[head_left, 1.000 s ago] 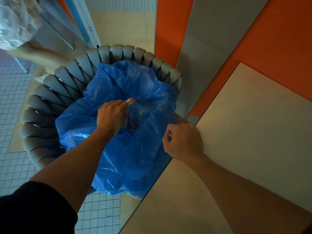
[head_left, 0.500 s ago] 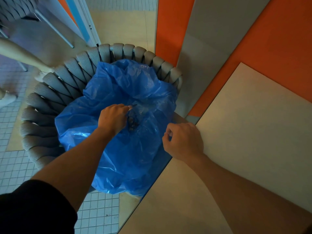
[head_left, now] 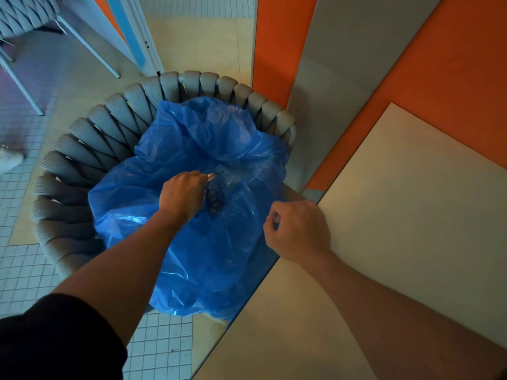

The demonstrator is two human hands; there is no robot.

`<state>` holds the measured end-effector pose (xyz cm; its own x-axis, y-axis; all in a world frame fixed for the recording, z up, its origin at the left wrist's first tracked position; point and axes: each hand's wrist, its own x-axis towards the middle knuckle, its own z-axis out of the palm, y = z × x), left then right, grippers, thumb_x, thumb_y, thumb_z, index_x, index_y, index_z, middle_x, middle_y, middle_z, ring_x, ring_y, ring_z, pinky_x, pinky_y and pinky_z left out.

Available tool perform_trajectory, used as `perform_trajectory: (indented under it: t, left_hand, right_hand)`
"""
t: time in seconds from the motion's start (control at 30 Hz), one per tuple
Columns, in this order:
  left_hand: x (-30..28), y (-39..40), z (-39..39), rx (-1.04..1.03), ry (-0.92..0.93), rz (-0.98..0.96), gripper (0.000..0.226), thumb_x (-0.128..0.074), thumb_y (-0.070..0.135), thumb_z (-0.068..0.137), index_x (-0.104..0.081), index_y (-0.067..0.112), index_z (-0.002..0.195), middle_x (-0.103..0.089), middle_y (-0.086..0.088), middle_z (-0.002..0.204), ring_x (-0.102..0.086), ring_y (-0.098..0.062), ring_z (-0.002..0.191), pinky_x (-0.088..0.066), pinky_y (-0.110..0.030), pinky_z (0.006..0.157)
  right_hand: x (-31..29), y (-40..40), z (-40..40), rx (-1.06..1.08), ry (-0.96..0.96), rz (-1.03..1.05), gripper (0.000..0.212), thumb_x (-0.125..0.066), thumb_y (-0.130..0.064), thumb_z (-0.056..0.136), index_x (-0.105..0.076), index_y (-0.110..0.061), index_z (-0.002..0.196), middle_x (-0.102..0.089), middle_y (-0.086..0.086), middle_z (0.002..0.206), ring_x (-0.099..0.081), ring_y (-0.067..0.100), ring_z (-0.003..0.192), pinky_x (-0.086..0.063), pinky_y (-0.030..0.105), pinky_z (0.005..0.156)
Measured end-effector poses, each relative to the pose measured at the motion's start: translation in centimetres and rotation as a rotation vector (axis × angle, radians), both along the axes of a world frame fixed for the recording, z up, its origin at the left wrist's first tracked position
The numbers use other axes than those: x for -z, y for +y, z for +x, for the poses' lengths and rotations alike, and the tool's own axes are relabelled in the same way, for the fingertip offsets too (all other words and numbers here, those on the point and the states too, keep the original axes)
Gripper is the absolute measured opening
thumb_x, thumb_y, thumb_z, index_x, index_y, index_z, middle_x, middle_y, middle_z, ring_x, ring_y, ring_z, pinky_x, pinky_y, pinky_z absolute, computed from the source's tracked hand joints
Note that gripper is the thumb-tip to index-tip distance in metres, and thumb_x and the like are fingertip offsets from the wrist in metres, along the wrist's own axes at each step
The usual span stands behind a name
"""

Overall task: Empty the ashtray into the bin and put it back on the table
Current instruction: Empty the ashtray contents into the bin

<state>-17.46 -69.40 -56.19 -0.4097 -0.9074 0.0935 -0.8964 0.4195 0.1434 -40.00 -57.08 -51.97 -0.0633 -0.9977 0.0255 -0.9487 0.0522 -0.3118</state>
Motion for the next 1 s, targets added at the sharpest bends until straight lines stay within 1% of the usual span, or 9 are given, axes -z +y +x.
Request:
perform_trajectory:
  t: [0.13, 0.27, 0.37, 0.47, 0.6, 0.7, 0.8, 0.9, 1.0]
  left_hand:
    - [0.5, -0.2, 0.1, -0.173, 0.096, 0.064, 0.016, -0.055, 0.011, 0.087, -0.057, 0.006, 0.073, -0.06, -0.013, 0.075, -0.057, -0.041, 0.067, -0.036, -0.039, 0.055]
    - [0.7, -0.3, 0.1, -0.306, 0.238, 0.107, 0.017, -0.056, 0.014, 0.088, -0.061, 0.004, 0.075, -0.063, -0.017, 0.076, -0.057, -0.043, 0.072, -0.041, -0.044, 0.062]
    - [0.9, -0.4, -0.1, -0.399, 0.328, 0.143, 0.014, -0.057, 0.015, 0.085, -0.064, 0.006, 0.076, -0.064, -0.018, 0.075, -0.057, -0.042, 0.073, -0.04, -0.04, 0.062]
    - [0.8, -0.6, -0.3, -0.5, 0.393, 0.175, 0.011, -0.058, 0.015, 0.083, -0.065, 0.008, 0.079, -0.065, -0.015, 0.077, -0.056, -0.035, 0.076, -0.037, -0.037, 0.065]
    - [0.4, -0.8, -0.4, -0.621, 0.499, 0.211, 0.01, -0.06, 0.016, 0.083, -0.066, 0.008, 0.081, -0.067, -0.014, 0.082, -0.058, -0.034, 0.083, -0.045, -0.038, 0.071]
    - [0.0, -0.9, -0.5, -0.707, 0.554, 0.25, 0.01, -0.061, 0.017, 0.083, -0.066, 0.008, 0.08, -0.067, -0.015, 0.087, -0.057, -0.032, 0.091, -0.044, -0.037, 0.072]
    - [-0.6, -0.8, -0.4, -0.793, 0.625, 0.278, 0.013, -0.063, 0.018, 0.082, -0.065, 0.007, 0.076, -0.066, -0.016, 0.087, -0.059, -0.03, 0.086, -0.05, -0.038, 0.07]
    - [-1.1, -0.6, -0.4, -0.889, 0.698, 0.295, 0.013, -0.063, 0.018, 0.081, -0.067, 0.007, 0.075, -0.066, -0.013, 0.084, -0.06, -0.024, 0.072, -0.051, -0.035, 0.063]
    - [-1.8, -0.2, -0.5, -0.94, 0.738, 0.294, 0.014, -0.064, 0.016, 0.079, -0.067, 0.01, 0.067, -0.063, -0.005, 0.066, -0.056, -0.015, 0.06, -0.054, -0.035, 0.063]
  right_hand:
    - [0.0, 0.0, 0.0, -0.001, 0.006, 0.007, 0.025, -0.049, -0.045, 0.086, -0.059, -0.025, 0.075, -0.059, -0.008, 0.064, -0.048, 0.009, 0.058, -0.033, 0.024, 0.069]
    - [0.1, 0.0, -0.1, -0.002, 0.003, 0.013, 0.024, -0.05, -0.045, 0.086, -0.058, -0.025, 0.075, -0.059, -0.009, 0.064, -0.048, 0.008, 0.058, -0.033, 0.024, 0.068]
    - [0.1, 0.0, -0.1, -0.001, -0.003, -0.001, 0.024, -0.05, -0.044, 0.085, -0.058, -0.025, 0.073, -0.059, -0.009, 0.062, -0.047, 0.009, 0.056, -0.033, 0.024, 0.066]
    - [0.2, -0.1, -0.2, -0.001, -0.004, -0.001, 0.024, -0.05, -0.045, 0.085, -0.057, -0.025, 0.072, -0.06, -0.009, 0.062, -0.047, 0.009, 0.055, -0.034, 0.025, 0.066]
    - [0.4, 0.0, -0.2, 0.0, -0.006, -0.005, 0.025, -0.05, -0.046, 0.085, -0.058, -0.026, 0.074, -0.06, -0.009, 0.062, -0.049, 0.009, 0.056, -0.035, 0.024, 0.066]
    - [0.4, -0.1, -0.2, -0.003, -0.007, -0.011, 0.025, -0.049, -0.046, 0.085, -0.058, -0.025, 0.074, -0.06, -0.009, 0.062, -0.049, 0.009, 0.056, -0.035, 0.024, 0.067]
    - [0.4, 0.0, -0.2, -0.007, -0.019, -0.011, 0.025, -0.049, -0.046, 0.085, -0.058, -0.025, 0.075, -0.06, -0.009, 0.063, -0.05, 0.008, 0.057, -0.036, 0.024, 0.067]
    - [0.4, 0.0, -0.2, -0.012, -0.015, -0.026, 0.026, -0.05, -0.046, 0.085, -0.06, -0.024, 0.076, -0.06, -0.009, 0.063, -0.049, 0.008, 0.057, -0.035, 0.024, 0.066]
    - [0.4, 0.0, -0.2, -0.016, -0.018, -0.029, 0.026, -0.05, -0.047, 0.085, -0.06, -0.024, 0.076, -0.056, -0.011, 0.063, -0.049, 0.008, 0.058, -0.035, 0.024, 0.065]
